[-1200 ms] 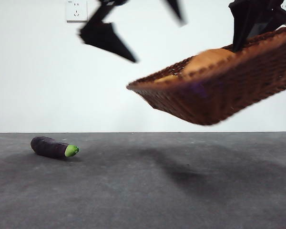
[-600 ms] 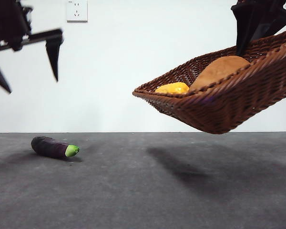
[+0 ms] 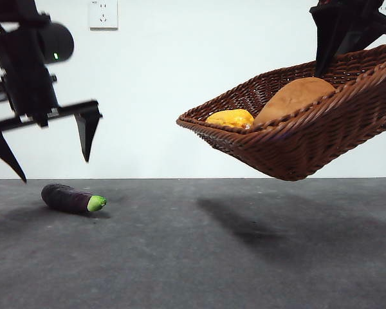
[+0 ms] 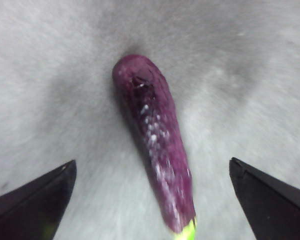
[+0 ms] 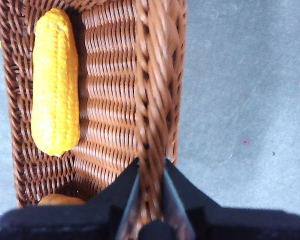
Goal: Help me put the vegetables on the table into the basket
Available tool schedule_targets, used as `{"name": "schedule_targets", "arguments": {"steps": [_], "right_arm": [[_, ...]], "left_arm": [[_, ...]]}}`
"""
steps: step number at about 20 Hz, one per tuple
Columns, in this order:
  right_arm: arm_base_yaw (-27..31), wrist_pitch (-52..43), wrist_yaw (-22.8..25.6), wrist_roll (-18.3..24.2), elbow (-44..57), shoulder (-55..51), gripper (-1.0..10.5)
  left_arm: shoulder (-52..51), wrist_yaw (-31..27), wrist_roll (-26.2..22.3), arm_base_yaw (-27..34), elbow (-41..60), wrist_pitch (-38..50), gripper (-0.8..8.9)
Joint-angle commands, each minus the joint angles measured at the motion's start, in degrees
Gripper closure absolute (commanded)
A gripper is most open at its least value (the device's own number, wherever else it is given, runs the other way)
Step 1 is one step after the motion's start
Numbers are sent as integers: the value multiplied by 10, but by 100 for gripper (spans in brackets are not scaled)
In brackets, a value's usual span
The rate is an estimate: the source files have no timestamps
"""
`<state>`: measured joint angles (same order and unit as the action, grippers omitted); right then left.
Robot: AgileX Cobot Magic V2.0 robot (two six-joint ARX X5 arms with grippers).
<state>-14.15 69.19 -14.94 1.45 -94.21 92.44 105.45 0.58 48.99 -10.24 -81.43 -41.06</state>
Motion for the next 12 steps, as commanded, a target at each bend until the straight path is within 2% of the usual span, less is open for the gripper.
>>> {"name": "schedule_targets", "arguments": {"steps": [1, 9, 10, 12], "right_arm": [[0, -6, -7, 14, 3, -3, 958], [0, -29, -7, 31, 4, -3, 958], [0, -29, -7, 33, 4, -3, 958], [0, -29, -7, 35, 4, -3, 958]], "left_arm": [[19, -6, 23, -1, 2, 8, 217], [71, 0, 29, -3, 2, 38, 221], [71, -2, 33, -3, 2, 38, 249], [71, -8, 32, -6, 2, 42, 489]]}}
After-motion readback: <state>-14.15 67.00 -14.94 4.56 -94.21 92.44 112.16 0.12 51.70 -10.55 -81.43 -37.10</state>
